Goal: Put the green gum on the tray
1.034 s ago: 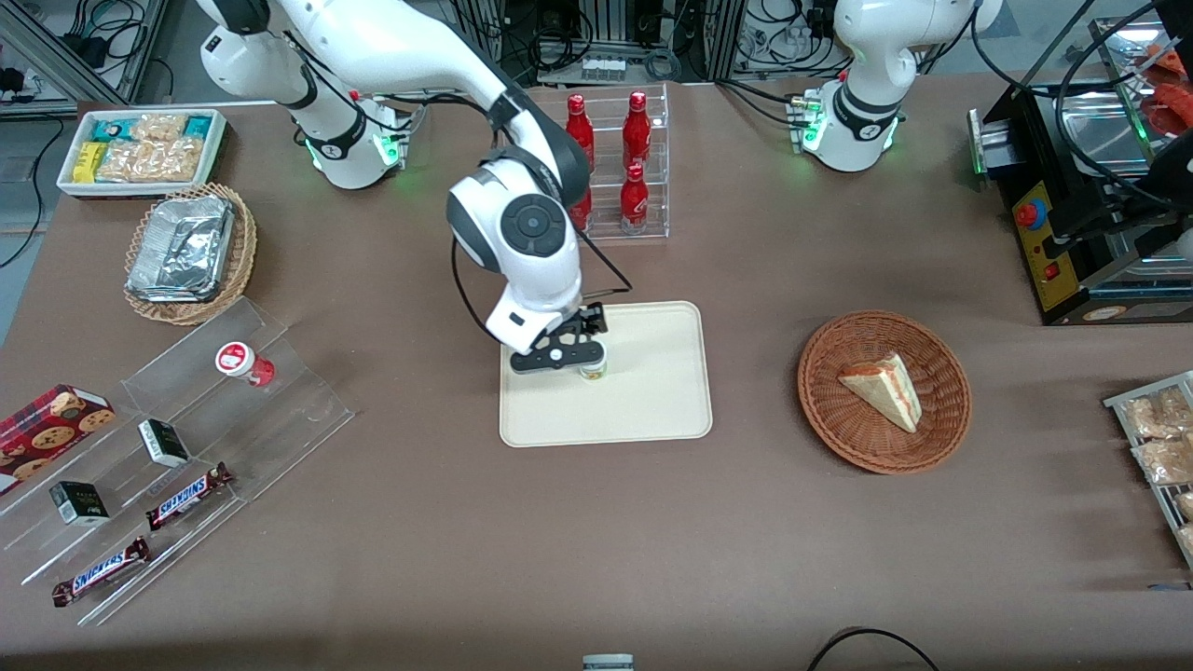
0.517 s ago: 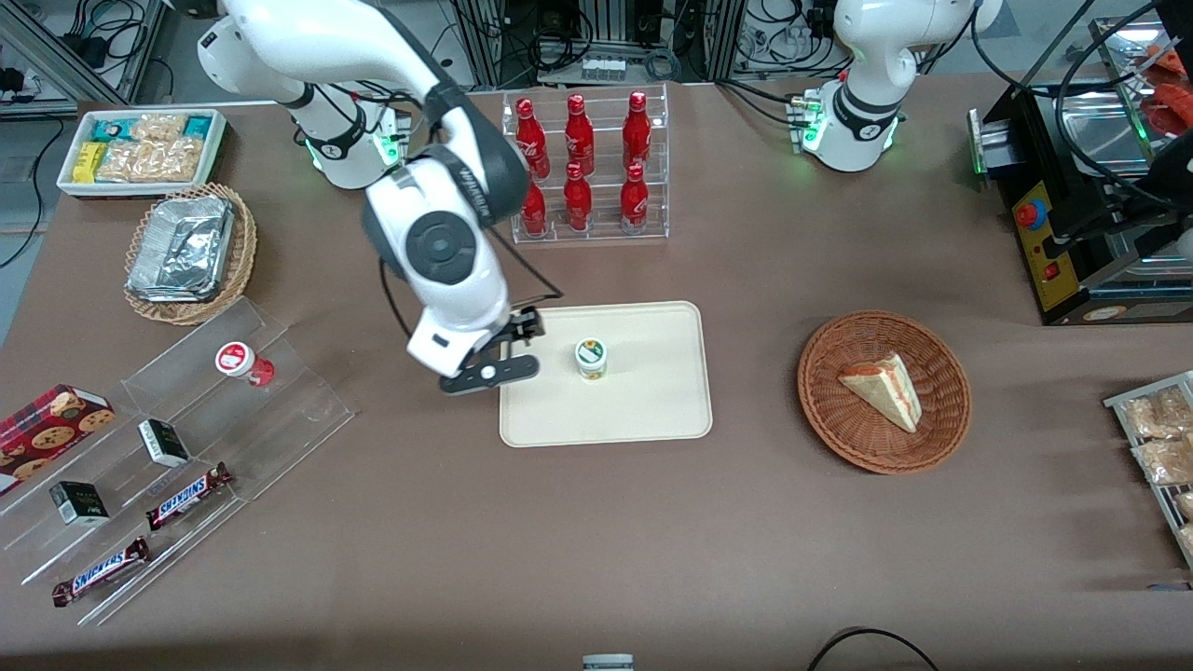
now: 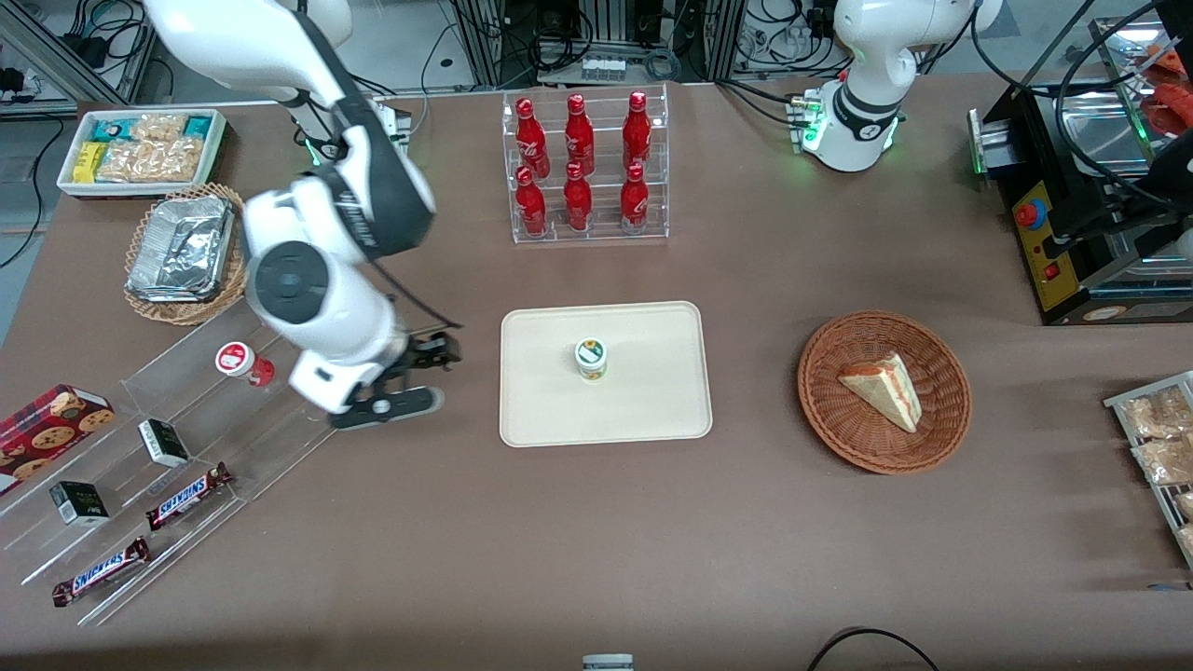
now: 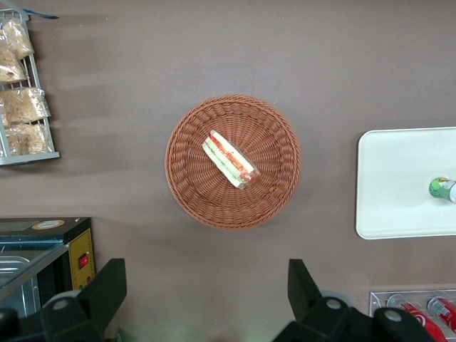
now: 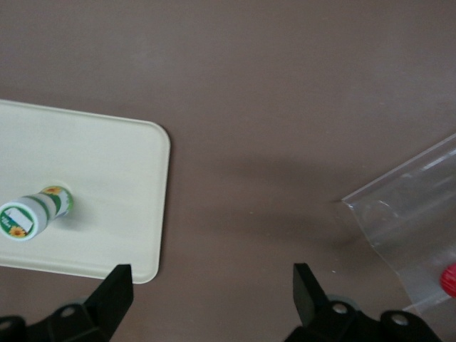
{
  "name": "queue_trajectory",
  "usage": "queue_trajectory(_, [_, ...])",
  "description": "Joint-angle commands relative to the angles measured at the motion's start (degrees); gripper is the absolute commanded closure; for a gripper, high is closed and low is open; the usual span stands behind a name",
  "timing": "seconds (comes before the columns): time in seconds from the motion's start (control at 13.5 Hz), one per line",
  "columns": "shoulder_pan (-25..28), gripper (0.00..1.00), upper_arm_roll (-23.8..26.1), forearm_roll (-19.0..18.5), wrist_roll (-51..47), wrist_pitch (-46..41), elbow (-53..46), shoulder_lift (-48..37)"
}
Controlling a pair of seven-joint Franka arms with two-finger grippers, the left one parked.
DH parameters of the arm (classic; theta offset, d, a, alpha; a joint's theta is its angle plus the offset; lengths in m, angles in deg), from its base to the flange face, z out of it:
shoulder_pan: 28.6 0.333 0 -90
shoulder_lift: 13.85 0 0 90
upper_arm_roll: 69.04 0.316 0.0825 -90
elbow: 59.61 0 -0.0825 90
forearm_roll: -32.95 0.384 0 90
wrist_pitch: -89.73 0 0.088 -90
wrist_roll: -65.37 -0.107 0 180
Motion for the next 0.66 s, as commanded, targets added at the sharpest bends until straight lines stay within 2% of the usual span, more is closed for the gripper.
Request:
queue_trajectory(0.0, [-4.93, 0.0, 0.46, -0.93, 0.04, -1.22, 1.3, -3.14])
queue_trajectory(0.3, [-11.96, 0.0, 1.6, -0.49, 2.14, -1.57, 4.82, -7.18])
queue_trajectory(0.59, [-21.35, 0.0, 5.81, -1.02, 11.0, -4.47, 5.7, -9.73])
